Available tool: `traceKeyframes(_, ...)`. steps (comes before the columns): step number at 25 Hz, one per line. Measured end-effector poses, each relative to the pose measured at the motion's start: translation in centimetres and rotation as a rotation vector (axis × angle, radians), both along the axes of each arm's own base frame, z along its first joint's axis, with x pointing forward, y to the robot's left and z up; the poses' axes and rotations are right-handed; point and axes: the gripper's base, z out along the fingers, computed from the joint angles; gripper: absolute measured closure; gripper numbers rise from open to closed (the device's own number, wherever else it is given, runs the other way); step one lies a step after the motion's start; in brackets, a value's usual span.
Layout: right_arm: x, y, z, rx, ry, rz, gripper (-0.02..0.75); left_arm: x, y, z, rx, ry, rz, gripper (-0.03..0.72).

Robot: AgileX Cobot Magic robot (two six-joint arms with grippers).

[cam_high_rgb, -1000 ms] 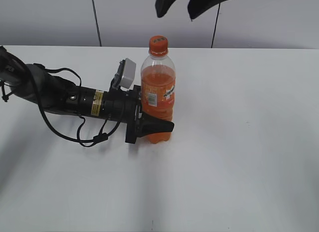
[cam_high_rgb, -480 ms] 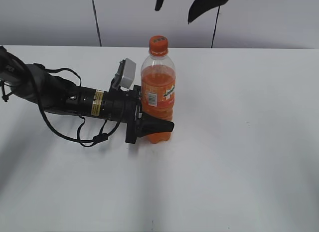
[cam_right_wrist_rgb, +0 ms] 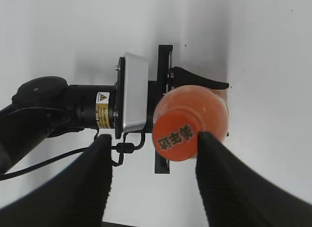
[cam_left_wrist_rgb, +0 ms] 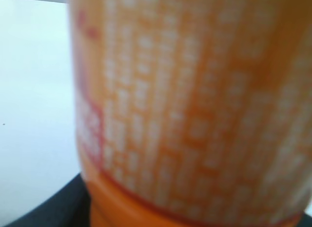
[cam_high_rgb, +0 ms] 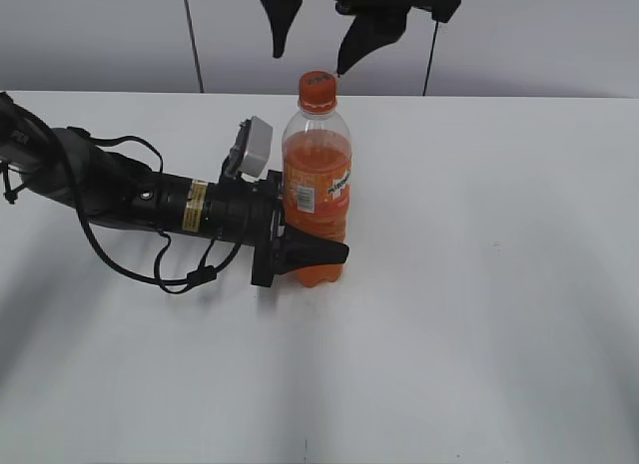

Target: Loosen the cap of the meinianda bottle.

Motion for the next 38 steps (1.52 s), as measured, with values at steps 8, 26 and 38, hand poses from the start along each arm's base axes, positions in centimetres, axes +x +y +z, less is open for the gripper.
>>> traceKeyframes(8,0.2,-0.2,0.1,-0.018,-0.021,-0.019,0.327,0.0,0.0,0.0,0.000,0.001,0.000,0.279)
traceKeyframes(26,1.0,0.4,-1.9,-0.056,0.009,-0.021,0.328,0.0,0.0,0.0,0.000,0.002,0.002,0.279)
traceKeyframes(38,1.1,0.5,-2.2,-0.062,0.016,-0.008,0.328,0.0,0.0,0.0,0.000,0.002,0.002,0.279)
